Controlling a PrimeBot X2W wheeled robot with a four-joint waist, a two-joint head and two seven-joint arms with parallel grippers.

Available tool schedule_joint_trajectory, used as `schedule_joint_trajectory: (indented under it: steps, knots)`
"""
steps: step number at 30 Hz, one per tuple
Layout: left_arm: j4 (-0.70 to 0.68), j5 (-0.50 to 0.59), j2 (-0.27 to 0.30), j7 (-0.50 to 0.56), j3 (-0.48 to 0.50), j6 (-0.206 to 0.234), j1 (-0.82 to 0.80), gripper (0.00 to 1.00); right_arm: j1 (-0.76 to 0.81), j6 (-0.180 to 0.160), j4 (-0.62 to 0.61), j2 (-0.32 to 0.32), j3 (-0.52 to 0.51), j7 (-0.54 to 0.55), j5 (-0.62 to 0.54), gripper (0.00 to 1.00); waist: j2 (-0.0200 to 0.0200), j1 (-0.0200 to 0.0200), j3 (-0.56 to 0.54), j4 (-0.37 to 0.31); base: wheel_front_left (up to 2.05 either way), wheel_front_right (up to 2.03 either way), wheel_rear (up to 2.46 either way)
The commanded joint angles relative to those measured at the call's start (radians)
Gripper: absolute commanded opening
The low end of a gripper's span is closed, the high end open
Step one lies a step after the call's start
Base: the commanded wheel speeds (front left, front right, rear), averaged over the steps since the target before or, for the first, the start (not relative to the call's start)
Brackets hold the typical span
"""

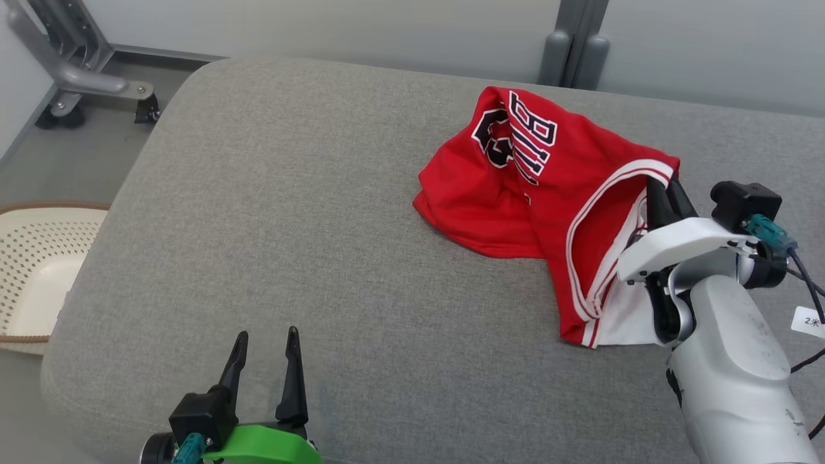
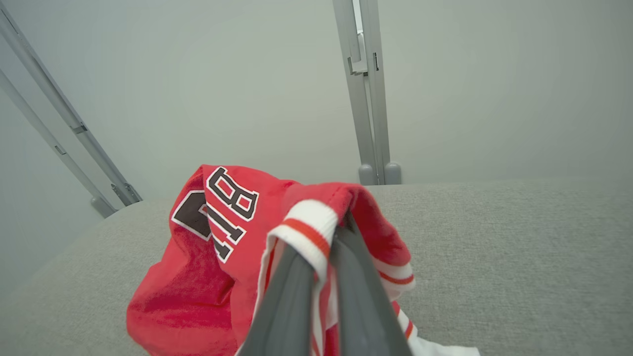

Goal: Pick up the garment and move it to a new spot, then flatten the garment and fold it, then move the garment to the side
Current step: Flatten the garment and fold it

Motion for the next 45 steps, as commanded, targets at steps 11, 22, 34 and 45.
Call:
schedule_joint_trajectory:
  steps: [11, 22, 34, 45]
  knots:
    - [0.012, 0.002, -0.001, -0.003, -0.018, -0.008, 0.005, 1.0, -0.032, -0.001, -0.18, -0.002, 0.105, -0.003, 0.043, 0.0, 0.0, -0.0001, -0.03, -0.05, 0.0, 0.0, 0.0]
    - [-0.002, -0.008, -0.003, -0.003, -0.012, 0.001, -0.031, 1.0, -0.047, -0.001, -0.085, -0.004, 0.597, -0.003, 0.263, 0.0, 0.0, -0.0001, -0.013, 0.064, 0.0, 0.0, 0.0]
    - [-0.012, -0.012, -0.005, -0.003, -0.001, 0.009, -0.023, 1.0, -0.077, -0.001, 0.065, -0.004, 0.971, -0.001, 0.426, 1.0, 0.0, -0.0001, -0.004, 0.072, 0.0, 0.0, 0.0]
    - [-0.02, -0.003, -0.004, -0.003, 0.017, 0.014, -0.005, 1.0, -0.005, -0.001, 0.037, -0.002, 0.945, -0.003, 0.356, 1.0, 0.0, -0.0001, -0.023, -0.046, 0.0, 0.0, 0.0]
